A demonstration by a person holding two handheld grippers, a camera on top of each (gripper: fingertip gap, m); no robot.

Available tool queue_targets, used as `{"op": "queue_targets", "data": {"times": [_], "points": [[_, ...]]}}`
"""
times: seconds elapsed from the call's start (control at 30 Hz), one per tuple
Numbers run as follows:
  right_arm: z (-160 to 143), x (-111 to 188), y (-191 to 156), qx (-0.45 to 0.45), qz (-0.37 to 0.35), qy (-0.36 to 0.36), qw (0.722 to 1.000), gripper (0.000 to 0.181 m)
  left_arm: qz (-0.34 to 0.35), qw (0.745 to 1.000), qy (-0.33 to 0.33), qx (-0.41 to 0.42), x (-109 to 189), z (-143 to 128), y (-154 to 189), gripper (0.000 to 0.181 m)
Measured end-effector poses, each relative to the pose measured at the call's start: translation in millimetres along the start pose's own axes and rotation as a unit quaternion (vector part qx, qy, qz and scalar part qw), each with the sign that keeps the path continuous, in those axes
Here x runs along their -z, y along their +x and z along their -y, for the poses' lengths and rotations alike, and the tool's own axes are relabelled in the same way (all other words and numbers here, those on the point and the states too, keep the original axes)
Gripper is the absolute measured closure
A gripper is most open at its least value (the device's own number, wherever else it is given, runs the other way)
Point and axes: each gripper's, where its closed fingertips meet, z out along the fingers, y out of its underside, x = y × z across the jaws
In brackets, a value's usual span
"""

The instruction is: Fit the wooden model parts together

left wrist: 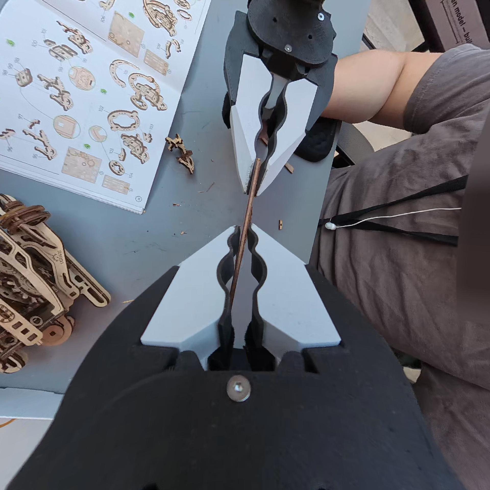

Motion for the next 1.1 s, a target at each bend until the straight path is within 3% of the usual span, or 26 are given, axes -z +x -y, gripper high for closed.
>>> {"op": "queue_targets", "data": {"times": [0.23, 0.4, 0.63, 0.9, 1.0, 1.1], "points": [[12, 12, 17, -0.048, -0.038, 0.046, 0.997, 0.163, 0.051, 0.991, 0.103, 0.069, 26, -12, -20, 0.181], [-6, 6, 23, -0.114, -0.041, 0.004, 0.993, 0.151, 0.021, 0.971, 0.198, 0.133, 44, -26, -29, 0.181], [-15, -15, 14, -0.121, -0.026, -0.030, 0.992, 0.144, 0.004, 0.960, 0.248, 0.127, 57, -33, -17, 0.181], [-10, -42, 5, -0.095, -0.021, -0.082, 0.992, 0.155, -0.008, 0.955, 0.275, 0.111, 61, -30, -5, 0.181], [6, -48, -6, -0.117, 0.012, -0.042, 0.992, 0.155, -0.006, 0.953, 0.282, 0.110, 62, -30, -3, 0.181], [17, -50, -3, -0.166, 0.029, 0.000, 0.986, 0.175, -0.009, 0.951, 0.289, 0.108, 65, -32, 2, 0.181]]}}
